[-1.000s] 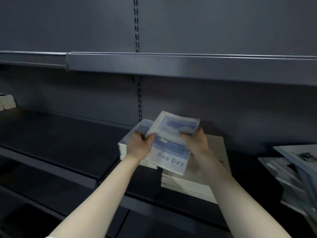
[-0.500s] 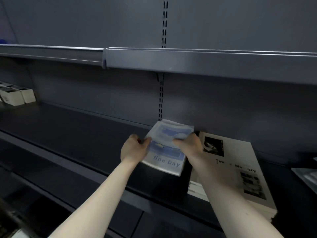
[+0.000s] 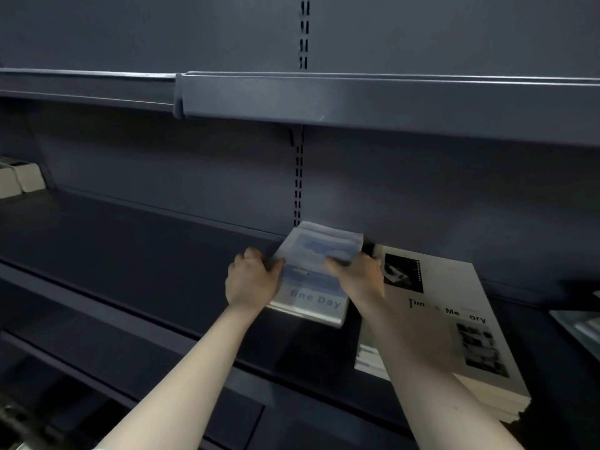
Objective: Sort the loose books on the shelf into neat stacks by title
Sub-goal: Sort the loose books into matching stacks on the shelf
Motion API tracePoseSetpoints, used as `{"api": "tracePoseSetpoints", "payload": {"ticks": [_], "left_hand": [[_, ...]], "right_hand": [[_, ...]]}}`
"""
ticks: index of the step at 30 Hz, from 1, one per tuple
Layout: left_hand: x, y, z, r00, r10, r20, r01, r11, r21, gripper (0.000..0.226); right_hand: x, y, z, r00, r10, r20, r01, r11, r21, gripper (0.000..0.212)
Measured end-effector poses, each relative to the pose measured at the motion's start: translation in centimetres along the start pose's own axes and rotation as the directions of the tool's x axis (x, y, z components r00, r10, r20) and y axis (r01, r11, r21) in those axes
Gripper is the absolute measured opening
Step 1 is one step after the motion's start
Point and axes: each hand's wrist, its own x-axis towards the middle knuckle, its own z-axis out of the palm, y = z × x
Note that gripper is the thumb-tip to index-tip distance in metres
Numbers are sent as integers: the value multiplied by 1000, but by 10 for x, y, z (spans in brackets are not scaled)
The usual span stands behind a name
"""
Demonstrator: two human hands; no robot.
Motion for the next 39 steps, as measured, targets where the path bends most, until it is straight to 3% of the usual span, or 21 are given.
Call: {"api": "tracePoseSetpoints", "payload": {"ticks": [6,14,25,34,39], "left_hand": [[20,4,10,978,-2,207,-30,988,151,50],[38,3,22,950,62,305,-136,965,226,41],[51,7,31,943,84,322,-171,952,253,39],[62,13,36,946,46,320,-120,969,217,45],[57,18,35,969,-14,247,-26,987,157,48]], "right_hand": [[4,-6,-1,999,18,-33,-20,999,-43,59],[10,-9,-2,997,24,-67,-30,996,-86,55],[21,-13,-1,995,44,-88,-53,993,-105,54],[29,-17,-3,992,14,-124,-32,990,-139,50],[31,-17,-2,991,11,-133,-31,988,-148,50]]}}
